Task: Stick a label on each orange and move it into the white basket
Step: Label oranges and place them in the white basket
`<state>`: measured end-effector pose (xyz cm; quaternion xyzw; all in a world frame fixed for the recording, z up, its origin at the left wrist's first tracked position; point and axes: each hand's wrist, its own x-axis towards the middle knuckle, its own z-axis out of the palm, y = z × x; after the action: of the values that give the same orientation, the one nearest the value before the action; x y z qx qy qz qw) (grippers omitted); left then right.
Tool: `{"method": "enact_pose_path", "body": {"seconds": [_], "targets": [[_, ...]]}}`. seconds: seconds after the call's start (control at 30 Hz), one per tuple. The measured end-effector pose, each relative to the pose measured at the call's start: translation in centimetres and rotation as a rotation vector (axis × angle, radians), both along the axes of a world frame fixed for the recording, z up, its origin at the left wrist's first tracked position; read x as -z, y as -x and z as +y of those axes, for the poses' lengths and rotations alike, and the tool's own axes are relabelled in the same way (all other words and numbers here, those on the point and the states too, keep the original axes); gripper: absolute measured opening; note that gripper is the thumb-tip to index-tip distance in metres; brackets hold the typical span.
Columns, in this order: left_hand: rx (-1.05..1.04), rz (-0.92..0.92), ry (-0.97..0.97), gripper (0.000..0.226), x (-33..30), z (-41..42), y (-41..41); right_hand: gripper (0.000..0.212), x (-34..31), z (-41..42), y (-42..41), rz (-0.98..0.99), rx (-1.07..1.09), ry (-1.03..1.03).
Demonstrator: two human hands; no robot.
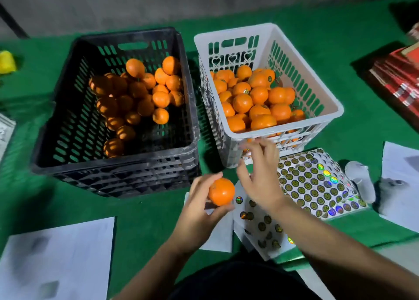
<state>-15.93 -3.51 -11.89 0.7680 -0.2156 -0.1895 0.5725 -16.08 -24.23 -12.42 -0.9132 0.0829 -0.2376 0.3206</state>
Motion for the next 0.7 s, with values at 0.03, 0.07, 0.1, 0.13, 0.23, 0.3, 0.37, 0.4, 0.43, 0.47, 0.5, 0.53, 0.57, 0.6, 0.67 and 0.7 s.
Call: {"method": "enact_pose_path", "body": {"seconds": [0.03,0.07,0.1,0.13,0.23,0.3,0.37,0.4,0.43,0.47,0.5,0.53,0.57,0.6,0.67,0.7], "targets": [[0.014,0.049,-0.008,0.063,1.7,-0.3,0.3,0.031,1.7,-0.1,2.0,0.077,0.011,0.029],[0.035,0.087,-0.025,0.063,3.4,-0.6,0.6,0.03,3.4,-0.3,3.7,0.185,0.012,0.055],[0.068,0.123,-0.05,0.063,4.9,-1.0,0.8,0.032,5.0,-0.6,5.1,0.325,0.0,0.07],[0.111,0.159,-0.077,0.063,6.2,-1.4,1.0,0.037,6.4,-0.9,6.1,0.483,-0.021,0.062],[0.231,0.228,-0.167,0.059,8.9,-2.3,1.0,0.055,8.7,-1.4,7.3,0.802,-0.064,0.003],[0.269,0.231,-0.209,0.055,9.8,-2.5,0.6,0.058,9.4,-1.4,6.8,0.861,-0.079,0.083],[0.261,0.251,-0.258,0.054,10.2,-2.6,0.0,0.062,9.7,-1.0,6.0,0.91,-0.093,0.227],[0.252,0.262,-0.276,0.055,10.3,-2.6,-0.2,0.063,9.6,-0.8,5.5,0.93,-0.099,0.292],[0.248,0.273,-0.283,0.055,10.3,-2.7,-0.4,0.061,9.5,-0.6,5.1,0.937,-0.106,0.349],[0.249,0.278,-0.288,0.057,10.3,-2.8,-0.4,0.056,9.4,-0.5,4.7,0.927,-0.118,0.394],[0.253,0.276,-0.299,0.058,10.2,-2.9,-0.4,0.052,9.4,-0.4,4.4,0.908,-0.134,0.429],[0.257,0.275,-0.311,0.06,10.1,-2.8,-0.4,0.049,9.5,-0.4,4.1,0.893,-0.153,0.463],[0.259,0.277,-0.319,0.061,10.0,-2.8,-0.4,0.048,9.6,-0.5,3.9,0.884,-0.171,0.496],[0.262,0.28,-0.322,0.061,10.0,-2.8,-0.4,0.047,9.7,-0.6,3.8,0.879,-0.188,0.524],[0.266,0.28,-0.327,0.061,9.9,-2.8,-0.4,0.044,9.9,-0.9,3.9,0.859,-0.201,0.541],[0.264,0.278,-0.327,0.062,9.9,-2.8,-0.5,0.041,9.9,-1.1,3.9,0.837,-0.194,0.52]]}}
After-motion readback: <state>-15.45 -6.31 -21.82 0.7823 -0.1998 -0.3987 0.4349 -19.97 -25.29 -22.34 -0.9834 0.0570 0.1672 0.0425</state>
